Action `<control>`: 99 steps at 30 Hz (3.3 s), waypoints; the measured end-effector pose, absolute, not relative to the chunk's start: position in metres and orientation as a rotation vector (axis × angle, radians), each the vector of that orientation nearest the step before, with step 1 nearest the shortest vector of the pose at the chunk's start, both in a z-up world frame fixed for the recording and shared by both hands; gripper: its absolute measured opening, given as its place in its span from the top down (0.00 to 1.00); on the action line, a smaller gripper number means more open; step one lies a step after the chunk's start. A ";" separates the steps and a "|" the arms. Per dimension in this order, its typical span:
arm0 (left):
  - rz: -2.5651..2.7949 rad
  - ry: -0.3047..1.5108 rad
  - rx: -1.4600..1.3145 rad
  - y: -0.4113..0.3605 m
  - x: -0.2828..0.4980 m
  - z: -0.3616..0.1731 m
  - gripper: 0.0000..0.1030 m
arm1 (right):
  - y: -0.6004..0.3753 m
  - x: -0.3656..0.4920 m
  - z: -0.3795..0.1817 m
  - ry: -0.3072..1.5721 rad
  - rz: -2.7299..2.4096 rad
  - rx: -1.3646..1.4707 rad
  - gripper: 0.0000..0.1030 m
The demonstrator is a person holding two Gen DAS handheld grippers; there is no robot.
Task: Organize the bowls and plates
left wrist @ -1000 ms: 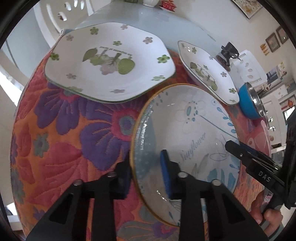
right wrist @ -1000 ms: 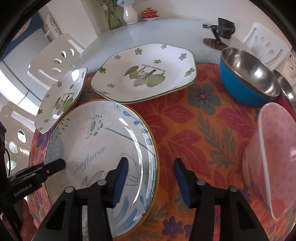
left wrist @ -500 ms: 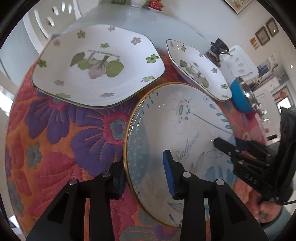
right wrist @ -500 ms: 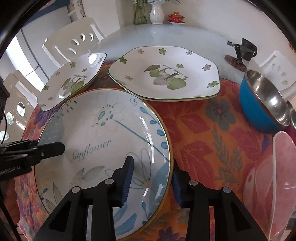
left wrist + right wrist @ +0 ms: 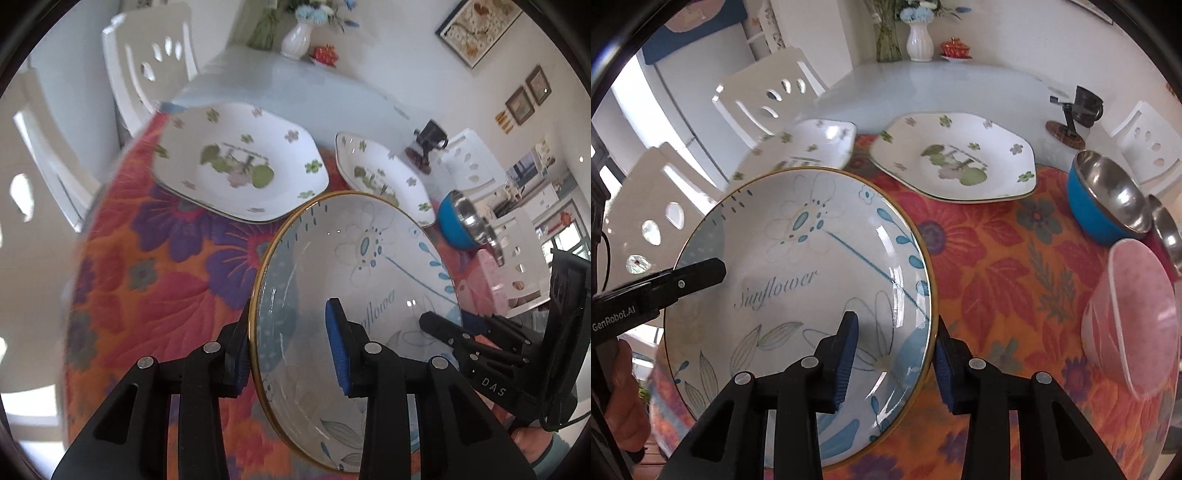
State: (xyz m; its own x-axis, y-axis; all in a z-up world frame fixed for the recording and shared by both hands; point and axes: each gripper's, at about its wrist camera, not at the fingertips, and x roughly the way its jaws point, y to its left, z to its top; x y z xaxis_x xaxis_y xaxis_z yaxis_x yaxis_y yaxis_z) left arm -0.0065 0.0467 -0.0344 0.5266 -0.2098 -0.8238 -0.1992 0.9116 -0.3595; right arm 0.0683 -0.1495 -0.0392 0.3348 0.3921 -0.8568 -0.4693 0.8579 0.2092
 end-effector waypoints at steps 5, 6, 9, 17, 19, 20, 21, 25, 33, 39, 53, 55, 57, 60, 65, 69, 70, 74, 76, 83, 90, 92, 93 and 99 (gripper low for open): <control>0.015 1.007 -0.440 0.051 -0.044 -0.015 0.69 | -0.144 0.031 -0.011 1.062 0.575 -0.096 0.64; 0.021 1.007 -0.442 0.052 -0.051 -0.015 0.69 | -0.143 0.024 -0.007 1.058 0.580 -0.100 0.64; 0.040 1.023 -0.453 0.053 -0.071 -0.020 0.69 | -0.140 0.004 -0.007 1.059 0.591 -0.109 0.64; 0.102 1.110 -0.486 0.058 -0.114 -0.059 0.69 | -0.125 -0.031 -0.049 1.162 0.618 -0.137 0.64; 0.107 1.132 -0.482 0.059 -0.117 -0.069 0.69 | -0.122 -0.034 -0.059 1.180 0.618 -0.136 0.64; 0.108 1.139 -0.486 0.060 -0.118 -0.074 0.69 | -0.121 -0.036 -0.063 1.189 0.615 -0.132 0.64; 0.106 1.144 -0.494 0.061 -0.119 -0.080 0.69 | -0.121 -0.036 -0.067 1.197 0.612 -0.126 0.64; 0.110 1.158 -0.489 0.060 -0.119 -0.091 0.70 | -0.121 -0.036 -0.077 1.217 0.597 -0.115 0.64; 0.175 1.122 -0.460 0.083 -0.131 -0.074 0.70 | -0.135 -0.030 -0.050 1.150 0.565 -0.130 0.64; 0.185 0.972 -0.481 0.113 -0.126 -0.019 0.69 | -0.150 -0.004 -0.015 1.094 0.561 -0.027 0.59; 0.109 0.866 -0.440 0.140 0.014 0.023 0.52 | -0.095 0.093 0.029 0.949 0.593 0.052 0.46; 0.100 0.878 -0.460 0.149 0.031 0.012 0.47 | -0.087 0.109 0.017 0.976 0.582 0.064 0.46; 0.108 0.907 -0.495 0.160 0.055 -0.007 0.46 | -0.079 0.128 0.000 1.024 0.580 0.083 0.46; 0.109 0.951 -0.544 0.174 0.083 -0.032 0.46 | -0.065 0.156 -0.025 1.091 0.578 0.110 0.46; 0.115 1.001 -0.564 0.185 0.114 -0.066 0.49 | -0.044 0.194 -0.056 1.145 0.569 0.135 0.48; 0.104 1.028 -0.570 0.187 0.129 -0.084 0.53 | -0.029 0.210 -0.071 1.165 0.573 0.128 0.56; 0.103 1.031 -0.572 0.187 0.131 -0.087 0.53 | -0.027 0.212 -0.073 1.165 0.575 0.123 0.57; 0.084 1.035 -0.590 0.189 0.139 -0.096 0.54 | -0.017 0.214 -0.082 1.143 0.587 0.087 0.71; 0.068 1.029 -0.582 0.186 0.142 -0.097 0.64 | -0.016 0.214 -0.083 1.128 0.576 0.050 0.77; 0.073 1.017 -0.547 0.181 0.124 -0.086 0.68 | -0.022 0.191 -0.069 1.107 0.605 -0.027 0.79; 0.071 1.071 -0.554 0.180 0.090 -0.092 0.68 | -0.028 0.155 -0.076 1.157 0.659 -0.048 0.79; 0.069 1.068 -0.578 0.182 0.088 -0.096 0.68 | -0.028 0.158 -0.083 1.181 0.664 -0.043 0.78; 0.064 1.063 -0.579 0.183 0.089 -0.096 0.68 | -0.028 0.160 -0.084 1.186 0.667 -0.040 0.78; 0.024 1.074 -0.545 0.184 0.113 -0.099 0.64 | -0.010 0.189 -0.094 1.179 0.694 -0.053 0.60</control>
